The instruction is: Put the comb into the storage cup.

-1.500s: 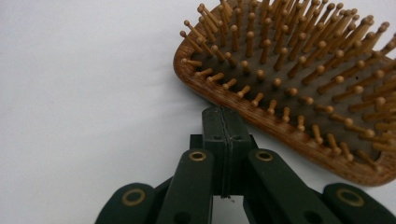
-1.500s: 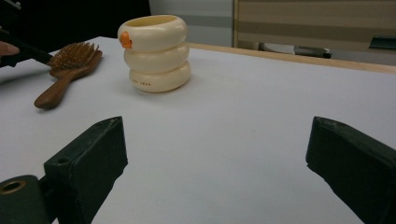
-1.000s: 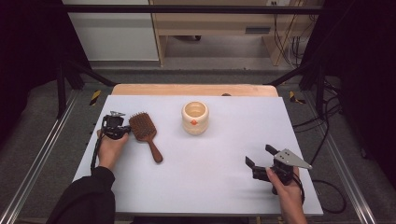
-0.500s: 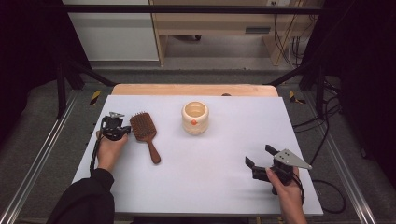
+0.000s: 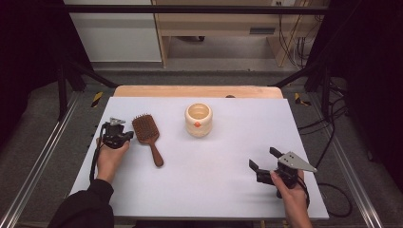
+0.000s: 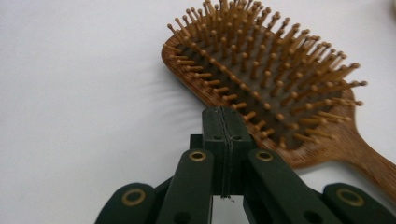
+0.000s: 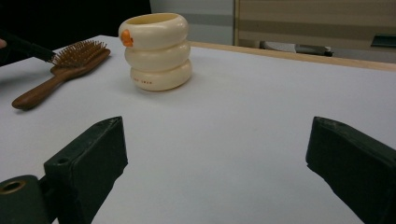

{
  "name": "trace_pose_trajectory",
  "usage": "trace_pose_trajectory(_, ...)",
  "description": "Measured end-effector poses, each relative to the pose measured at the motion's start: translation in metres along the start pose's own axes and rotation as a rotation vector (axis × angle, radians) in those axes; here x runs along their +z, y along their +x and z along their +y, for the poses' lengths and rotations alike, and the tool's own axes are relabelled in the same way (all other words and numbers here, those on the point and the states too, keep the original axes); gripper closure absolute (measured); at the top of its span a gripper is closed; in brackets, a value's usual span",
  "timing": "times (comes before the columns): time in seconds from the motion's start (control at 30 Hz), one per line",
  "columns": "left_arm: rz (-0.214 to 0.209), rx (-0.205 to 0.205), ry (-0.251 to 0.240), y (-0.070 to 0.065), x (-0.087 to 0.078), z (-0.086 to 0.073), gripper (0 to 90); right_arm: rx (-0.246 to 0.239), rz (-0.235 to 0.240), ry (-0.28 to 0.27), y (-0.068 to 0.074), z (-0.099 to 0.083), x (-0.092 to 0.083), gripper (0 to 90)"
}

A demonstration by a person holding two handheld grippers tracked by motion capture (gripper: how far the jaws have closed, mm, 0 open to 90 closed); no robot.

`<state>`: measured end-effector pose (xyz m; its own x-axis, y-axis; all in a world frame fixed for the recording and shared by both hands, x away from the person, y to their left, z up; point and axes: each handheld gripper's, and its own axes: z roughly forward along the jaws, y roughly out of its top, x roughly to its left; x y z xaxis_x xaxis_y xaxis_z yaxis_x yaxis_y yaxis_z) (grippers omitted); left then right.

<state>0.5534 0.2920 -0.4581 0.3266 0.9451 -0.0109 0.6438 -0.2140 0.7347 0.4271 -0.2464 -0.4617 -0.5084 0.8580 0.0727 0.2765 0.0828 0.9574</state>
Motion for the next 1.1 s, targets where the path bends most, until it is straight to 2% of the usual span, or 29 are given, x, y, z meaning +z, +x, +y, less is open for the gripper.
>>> trace_pose_trajectory(0.4, -0.023, 0.018, -0.019, -0.011, -0.013, -0.006, 90.0, -0.001, 0.001, 0.003, 0.001, 0.0, 0.0, 5.6)
trace_pose_trajectory(0.7, -0.045, 0.032, -0.025, -0.02, -0.016, -0.007, 90.0, -0.002, 0.001, 0.005, 0.001, 0.0, 0.0, 5.6)
trace_pose_trajectory(1.1, -0.099, 0.06, -0.03, -0.043, -0.016, -0.006, 90.0, -0.004, 0.001, 0.004, 0.001, 0.0, 0.001, 5.5)
